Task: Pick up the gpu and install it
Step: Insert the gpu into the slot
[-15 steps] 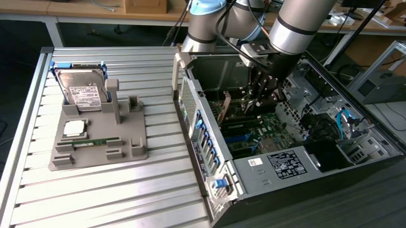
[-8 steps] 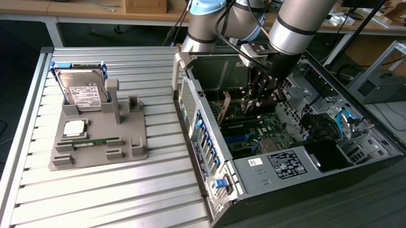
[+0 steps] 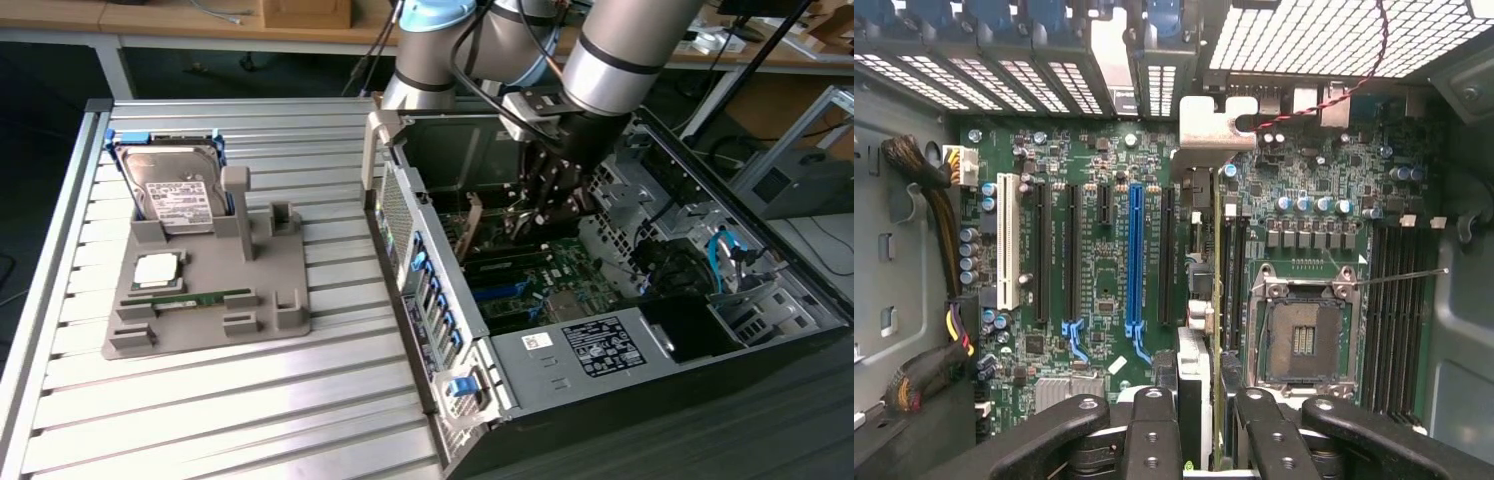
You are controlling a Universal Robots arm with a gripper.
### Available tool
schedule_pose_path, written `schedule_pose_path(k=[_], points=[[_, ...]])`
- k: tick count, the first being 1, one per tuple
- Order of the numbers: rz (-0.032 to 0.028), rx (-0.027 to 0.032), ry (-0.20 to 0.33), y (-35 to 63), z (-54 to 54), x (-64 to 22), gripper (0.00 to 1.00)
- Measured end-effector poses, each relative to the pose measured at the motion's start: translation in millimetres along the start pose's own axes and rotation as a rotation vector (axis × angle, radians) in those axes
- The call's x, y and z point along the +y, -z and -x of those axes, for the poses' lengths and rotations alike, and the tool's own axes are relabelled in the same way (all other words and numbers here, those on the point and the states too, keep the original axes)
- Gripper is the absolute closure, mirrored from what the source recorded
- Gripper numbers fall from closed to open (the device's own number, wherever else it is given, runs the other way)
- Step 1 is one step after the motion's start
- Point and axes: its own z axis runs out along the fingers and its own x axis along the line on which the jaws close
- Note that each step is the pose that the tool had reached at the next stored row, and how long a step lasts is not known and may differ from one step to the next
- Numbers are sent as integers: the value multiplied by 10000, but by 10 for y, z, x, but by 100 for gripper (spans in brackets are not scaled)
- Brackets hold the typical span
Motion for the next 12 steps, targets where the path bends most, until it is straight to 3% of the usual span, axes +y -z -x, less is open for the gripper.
schedule_pose_path(k=[12], points=[[0,0,0,-6,1,45,73]])
